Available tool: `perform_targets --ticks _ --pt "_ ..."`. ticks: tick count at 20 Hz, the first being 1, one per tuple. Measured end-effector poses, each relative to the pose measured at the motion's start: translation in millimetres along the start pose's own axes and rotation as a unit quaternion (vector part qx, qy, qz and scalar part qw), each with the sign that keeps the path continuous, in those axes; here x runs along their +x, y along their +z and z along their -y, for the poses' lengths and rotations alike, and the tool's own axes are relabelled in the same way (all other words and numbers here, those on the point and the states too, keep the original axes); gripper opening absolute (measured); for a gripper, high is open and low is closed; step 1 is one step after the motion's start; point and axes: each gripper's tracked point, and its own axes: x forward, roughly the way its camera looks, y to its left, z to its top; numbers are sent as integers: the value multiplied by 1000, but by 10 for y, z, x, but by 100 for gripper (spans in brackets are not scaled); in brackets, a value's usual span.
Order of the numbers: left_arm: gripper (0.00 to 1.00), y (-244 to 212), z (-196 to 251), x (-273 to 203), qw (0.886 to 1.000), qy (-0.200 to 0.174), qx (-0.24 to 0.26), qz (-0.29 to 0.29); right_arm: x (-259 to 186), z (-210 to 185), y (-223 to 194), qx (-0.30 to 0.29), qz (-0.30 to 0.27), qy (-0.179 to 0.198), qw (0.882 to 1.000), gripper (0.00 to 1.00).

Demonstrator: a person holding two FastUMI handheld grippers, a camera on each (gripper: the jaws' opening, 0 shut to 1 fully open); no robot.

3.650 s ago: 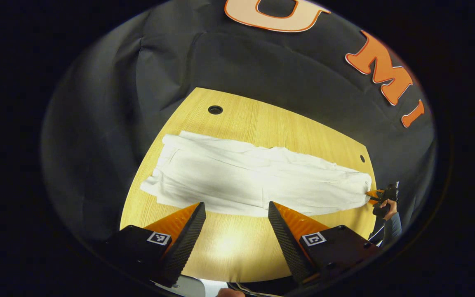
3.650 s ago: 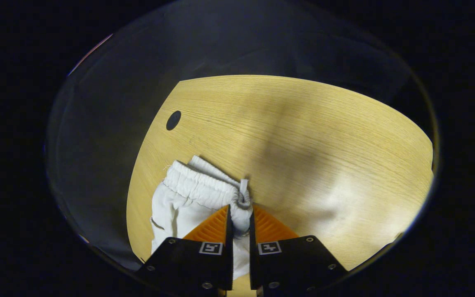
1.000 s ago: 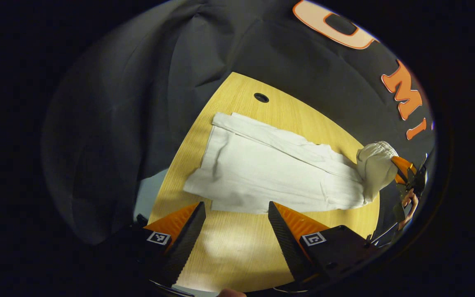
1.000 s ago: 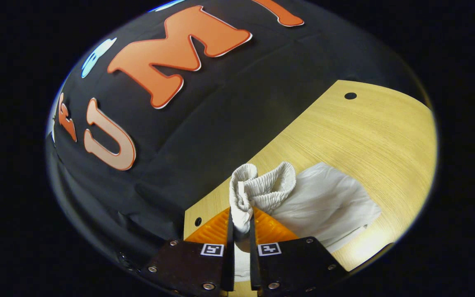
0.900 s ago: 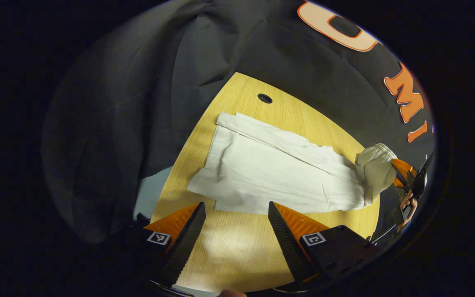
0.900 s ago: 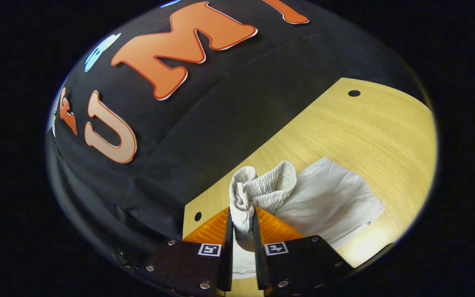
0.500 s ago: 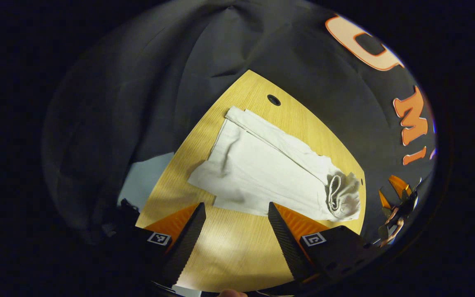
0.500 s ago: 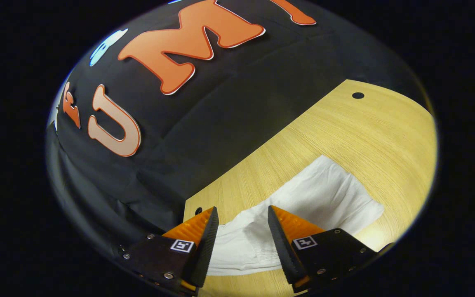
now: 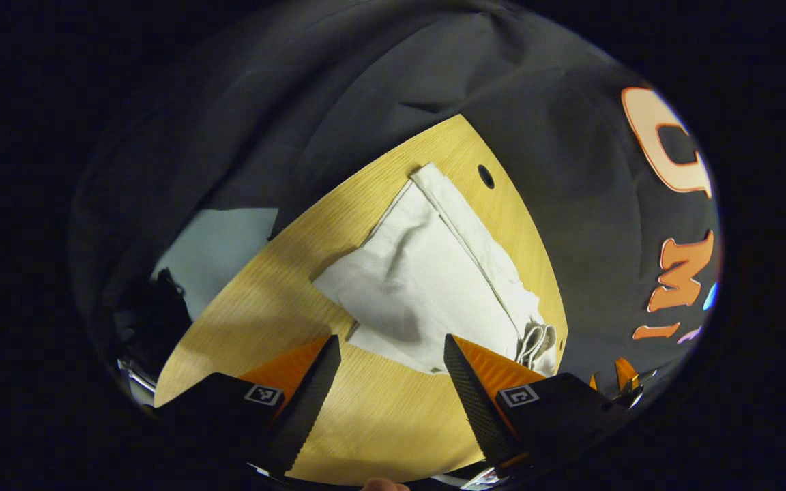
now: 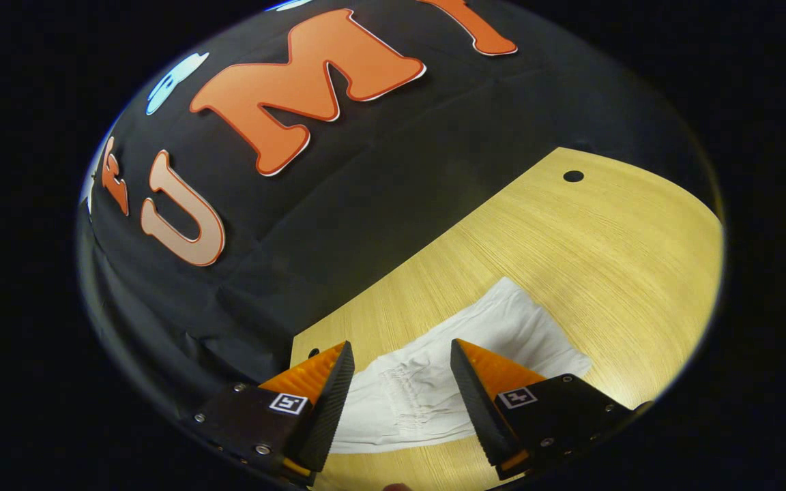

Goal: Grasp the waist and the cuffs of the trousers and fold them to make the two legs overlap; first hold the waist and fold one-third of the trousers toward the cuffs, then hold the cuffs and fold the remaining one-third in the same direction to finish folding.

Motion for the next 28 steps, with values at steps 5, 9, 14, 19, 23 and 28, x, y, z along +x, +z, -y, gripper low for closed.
perform_targets --ticks 5,9,14,19,23,28 --pt "97 81 202 203 1000 -16 4 5 -136 180 97 13 11 -14 1000 86" --pt "83 113 319 479 1000 1 23 11 -269 339 174 27 22 -21 999 89" --pt "9 87 336 419 999 26 4 38 -461 543 275 8 27 -34 999 89" --pt "9 155 733 80 995 14 45 82 -573 687 442 -1 29 -24 999 92" --pt "9 167 1280 -208 986 5 116 124 -623 824 562 -12 26 -18 999 96" --pt "9 67 2027 -495 974 -21 157 161 -656 1004 682 -9 10 2 1000 96"
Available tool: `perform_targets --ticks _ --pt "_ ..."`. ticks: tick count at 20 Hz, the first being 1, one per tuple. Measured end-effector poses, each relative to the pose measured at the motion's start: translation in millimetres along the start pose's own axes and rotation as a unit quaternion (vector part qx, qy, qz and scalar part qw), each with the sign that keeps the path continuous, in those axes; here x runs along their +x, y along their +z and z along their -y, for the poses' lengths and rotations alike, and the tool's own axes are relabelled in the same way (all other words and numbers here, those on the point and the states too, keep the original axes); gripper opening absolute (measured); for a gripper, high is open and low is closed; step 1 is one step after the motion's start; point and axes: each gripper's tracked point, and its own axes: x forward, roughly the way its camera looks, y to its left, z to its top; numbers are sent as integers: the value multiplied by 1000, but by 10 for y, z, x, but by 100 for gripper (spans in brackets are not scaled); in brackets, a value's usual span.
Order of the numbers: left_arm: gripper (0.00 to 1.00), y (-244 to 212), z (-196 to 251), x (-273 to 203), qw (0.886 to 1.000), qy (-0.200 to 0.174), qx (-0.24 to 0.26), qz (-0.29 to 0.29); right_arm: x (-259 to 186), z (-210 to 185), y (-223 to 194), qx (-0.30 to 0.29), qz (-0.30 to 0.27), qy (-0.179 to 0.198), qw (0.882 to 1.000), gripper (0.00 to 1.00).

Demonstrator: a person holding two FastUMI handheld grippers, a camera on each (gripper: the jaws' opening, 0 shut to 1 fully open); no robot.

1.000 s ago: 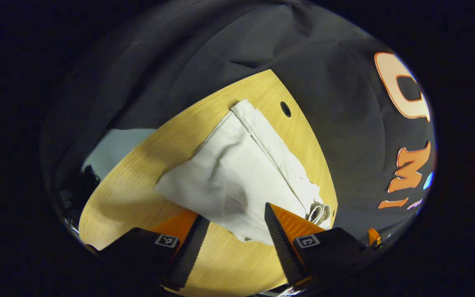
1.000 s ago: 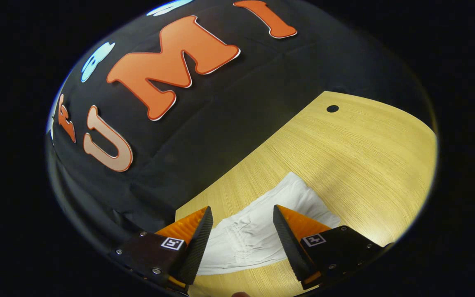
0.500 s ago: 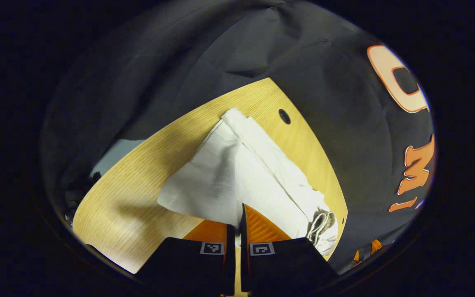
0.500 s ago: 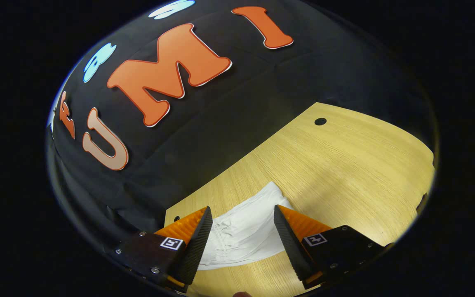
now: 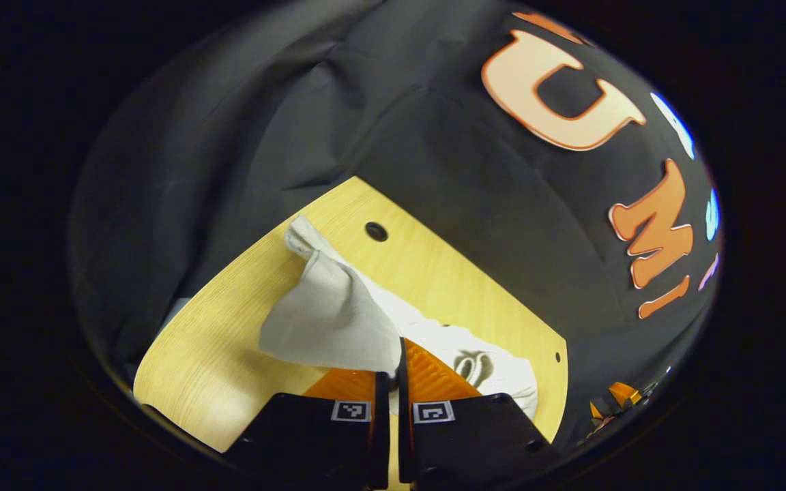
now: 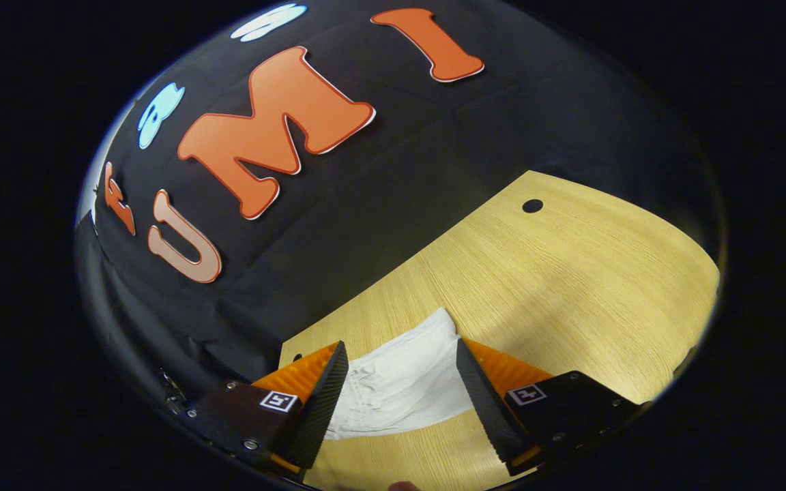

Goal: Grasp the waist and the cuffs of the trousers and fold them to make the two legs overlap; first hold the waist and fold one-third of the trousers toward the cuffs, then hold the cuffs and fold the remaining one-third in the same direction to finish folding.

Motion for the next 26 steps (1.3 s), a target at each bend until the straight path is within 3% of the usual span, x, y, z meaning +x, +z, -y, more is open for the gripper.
perform_targets --ticks 12,18,26 --pt "8 133 1543 -206 995 -62 59 42 -140 163 323 -28 2 36 999 96" --pt "9 -102 2266 -51 989 -82 116 41 -245 395 473 -96 10 19 995 98" --pt "9 -690 3032 328 978 -95 187 5 -383 728 710 -109 7 18 994 98"
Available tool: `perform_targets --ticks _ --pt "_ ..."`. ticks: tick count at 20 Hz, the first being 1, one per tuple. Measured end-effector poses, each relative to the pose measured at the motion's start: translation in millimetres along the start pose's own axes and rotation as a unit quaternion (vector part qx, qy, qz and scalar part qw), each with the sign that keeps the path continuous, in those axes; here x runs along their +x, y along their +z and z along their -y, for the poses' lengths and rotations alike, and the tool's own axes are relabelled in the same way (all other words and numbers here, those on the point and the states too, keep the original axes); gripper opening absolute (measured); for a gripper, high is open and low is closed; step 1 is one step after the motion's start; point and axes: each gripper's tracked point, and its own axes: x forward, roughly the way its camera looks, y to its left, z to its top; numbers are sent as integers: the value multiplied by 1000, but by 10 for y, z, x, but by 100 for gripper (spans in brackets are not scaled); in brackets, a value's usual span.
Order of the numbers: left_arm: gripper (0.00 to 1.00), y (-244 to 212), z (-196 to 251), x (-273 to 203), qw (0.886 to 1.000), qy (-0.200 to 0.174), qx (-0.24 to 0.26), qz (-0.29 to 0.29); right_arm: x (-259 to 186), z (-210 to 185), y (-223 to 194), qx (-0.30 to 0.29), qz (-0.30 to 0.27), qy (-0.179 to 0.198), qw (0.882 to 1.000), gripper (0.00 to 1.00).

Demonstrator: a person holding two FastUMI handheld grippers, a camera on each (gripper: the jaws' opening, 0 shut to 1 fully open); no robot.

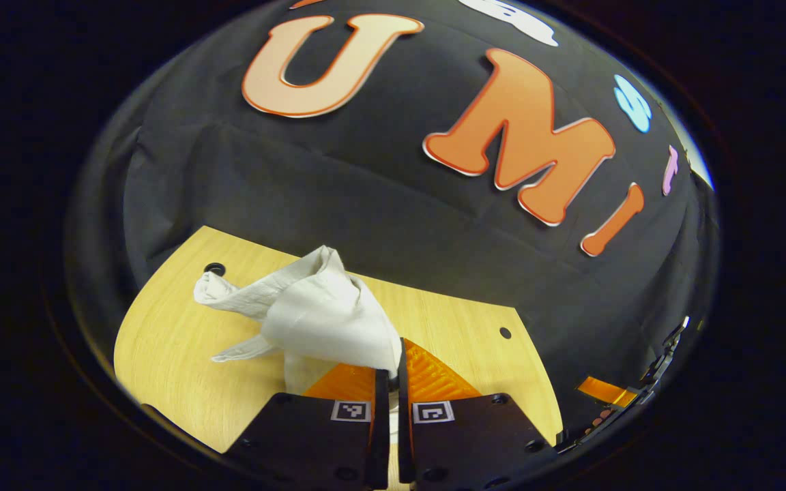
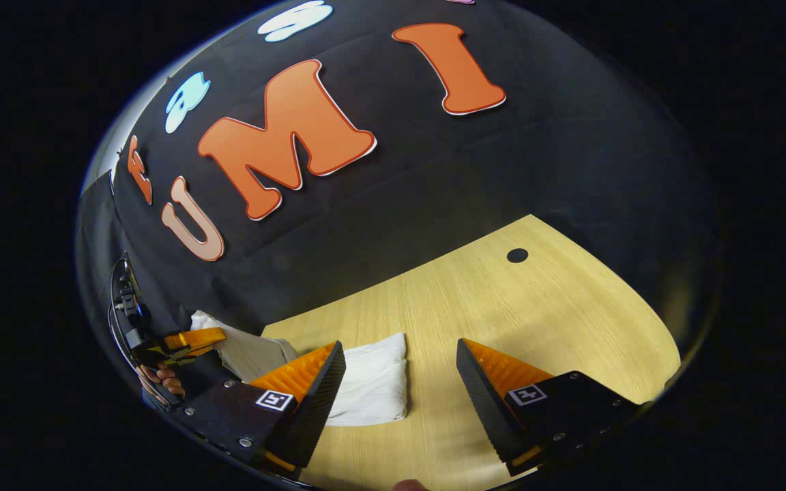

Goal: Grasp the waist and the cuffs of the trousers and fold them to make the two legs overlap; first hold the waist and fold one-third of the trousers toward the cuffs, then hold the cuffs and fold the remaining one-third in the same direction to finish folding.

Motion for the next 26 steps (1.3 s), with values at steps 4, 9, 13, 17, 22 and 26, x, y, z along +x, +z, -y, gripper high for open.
perform_targets --ticks 4,9,13,17,22,26 --pt "10 -262 407 209 998 -23 46 -35 -7 178 85 -7 0 -5 1000 98" --pt "14 -642 877 452 990 -78 72 -88 -16 318 114 -5 4 -9 1000 98" --pt "48 -918 1204 409 979 -125 100 -126 -6 357 109 -16 6 -14 1000 99" --pt "84 -921 1251 284 975 -128 138 -115 40 261 151 -24 12 -10 1000 99" --pt "100 -508 1030 4 982 -81 169 -32 -99 66 402 -67 58 -11 996 98" --pt "99 28 828 -412 976 -2 204 81 -221 -229 554 -120 87 -6 989 98"
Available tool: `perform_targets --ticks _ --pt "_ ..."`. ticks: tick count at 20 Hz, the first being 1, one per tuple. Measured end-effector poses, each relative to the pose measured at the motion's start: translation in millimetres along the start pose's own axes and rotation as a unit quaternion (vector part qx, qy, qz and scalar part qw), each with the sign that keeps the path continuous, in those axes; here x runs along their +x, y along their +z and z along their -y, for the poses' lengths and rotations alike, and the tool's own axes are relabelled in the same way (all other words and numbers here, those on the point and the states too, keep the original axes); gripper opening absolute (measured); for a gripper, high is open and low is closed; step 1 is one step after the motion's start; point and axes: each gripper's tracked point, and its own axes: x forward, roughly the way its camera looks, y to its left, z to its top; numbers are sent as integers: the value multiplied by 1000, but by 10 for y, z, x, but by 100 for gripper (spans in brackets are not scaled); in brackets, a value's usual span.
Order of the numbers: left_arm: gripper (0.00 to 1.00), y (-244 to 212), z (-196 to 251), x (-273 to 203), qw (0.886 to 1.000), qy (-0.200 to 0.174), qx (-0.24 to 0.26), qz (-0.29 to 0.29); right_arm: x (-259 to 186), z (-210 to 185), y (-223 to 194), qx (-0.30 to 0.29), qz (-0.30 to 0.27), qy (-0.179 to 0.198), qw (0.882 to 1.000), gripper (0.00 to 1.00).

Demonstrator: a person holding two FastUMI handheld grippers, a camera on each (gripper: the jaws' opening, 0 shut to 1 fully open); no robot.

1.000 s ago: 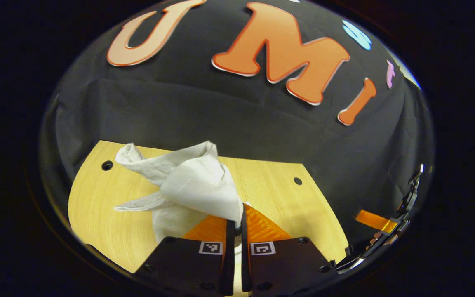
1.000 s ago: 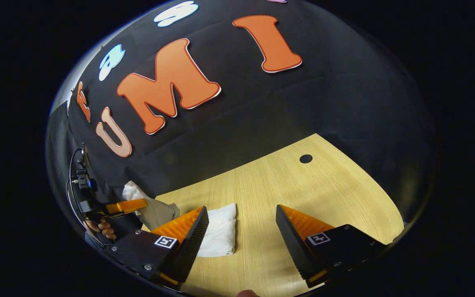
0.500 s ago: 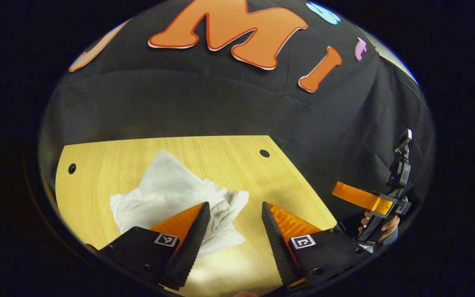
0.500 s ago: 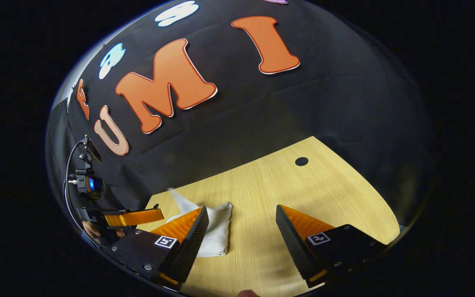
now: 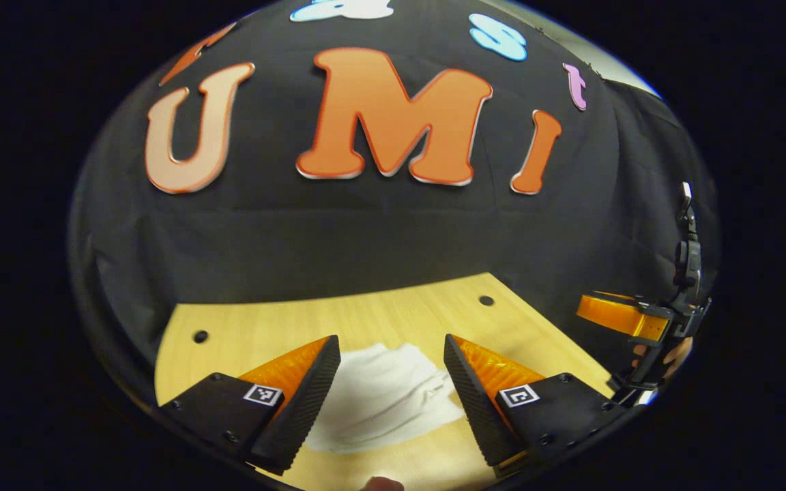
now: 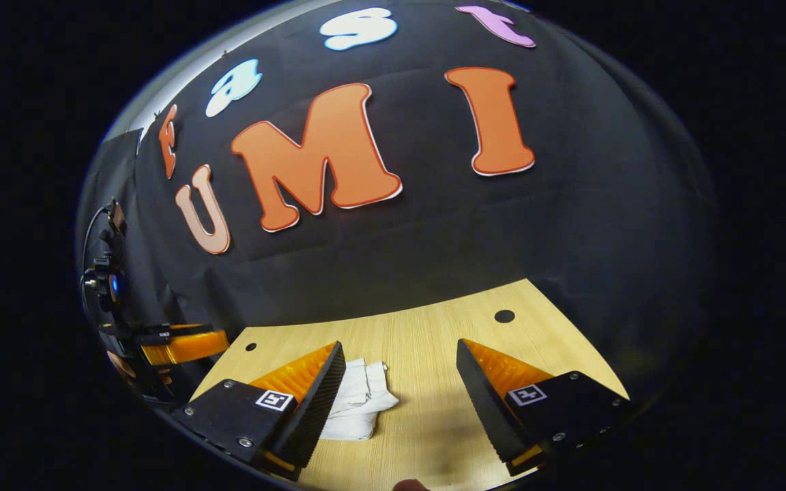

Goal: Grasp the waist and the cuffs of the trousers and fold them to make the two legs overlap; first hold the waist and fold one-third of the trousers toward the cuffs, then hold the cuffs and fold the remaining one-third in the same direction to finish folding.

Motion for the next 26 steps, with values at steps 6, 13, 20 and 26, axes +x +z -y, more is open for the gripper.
perform_targets --ticks 6,13,20,26 --pt "99 580 -275 -652 990 90 28 107 -260 -519 384 -52 68 5 996 98" --pt "100 727 -354 -1114 974 134 21 184 -822 -1164 448 -89 131 -9 987 98" --pt "100 676 -437 -1437 964 144 2 225 -1312 -1787 20 -114 143 17 983 98" --pt "100 480 -517 -1751 961 151 10 232 -1614 -1851 -129 -118 132 -2 984 98"
